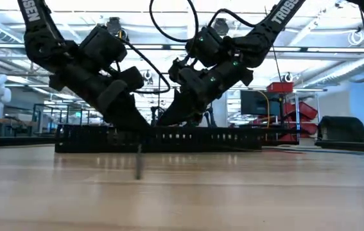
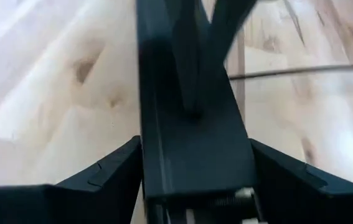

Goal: Ziptie cables
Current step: Close the black cable duct

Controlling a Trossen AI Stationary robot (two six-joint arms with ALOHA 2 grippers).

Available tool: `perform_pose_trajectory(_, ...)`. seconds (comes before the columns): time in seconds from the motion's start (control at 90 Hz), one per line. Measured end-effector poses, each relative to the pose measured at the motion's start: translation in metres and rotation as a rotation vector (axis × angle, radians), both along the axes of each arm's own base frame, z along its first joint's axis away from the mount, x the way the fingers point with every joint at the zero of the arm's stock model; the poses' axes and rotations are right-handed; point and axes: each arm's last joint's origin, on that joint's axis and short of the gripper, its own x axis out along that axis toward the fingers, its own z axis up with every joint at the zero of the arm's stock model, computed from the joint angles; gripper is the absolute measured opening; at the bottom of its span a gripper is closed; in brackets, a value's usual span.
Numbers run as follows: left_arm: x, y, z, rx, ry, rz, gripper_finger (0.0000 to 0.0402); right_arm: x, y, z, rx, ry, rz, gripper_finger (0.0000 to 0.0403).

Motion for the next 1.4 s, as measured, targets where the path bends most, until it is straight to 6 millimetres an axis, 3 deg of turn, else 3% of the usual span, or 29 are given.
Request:
perform_pose_trajectory(0.378,-0.032,-0.004,0.037,-0.006,0.091,0.024,0.0267,-0.001,-0.004,0.000,0.047,-0.002,-0.030,0.0000)
perform_pose_trajectory(0.622,-0.050,-0.012,0.037,-0.018,0.230,0.089,0.0267,-0.001,-0.004,0.000,0.054,-0.002,-0.029,0.0000)
perform_pose_trajectory(0.833,-0.042,-0.012,0.028,0.000,0.067,0.109,0.0267,0.000,-0.004,0.000,0.052,-0.011,-0.026,0.0000)
perform_pose_trajectory(1.4,-0.012,-0.023,-0.024,0.017,0.065,0.109,0.0267,0.000,-0.003,0.000,0.061,-0.012,-0.020,0.0000)
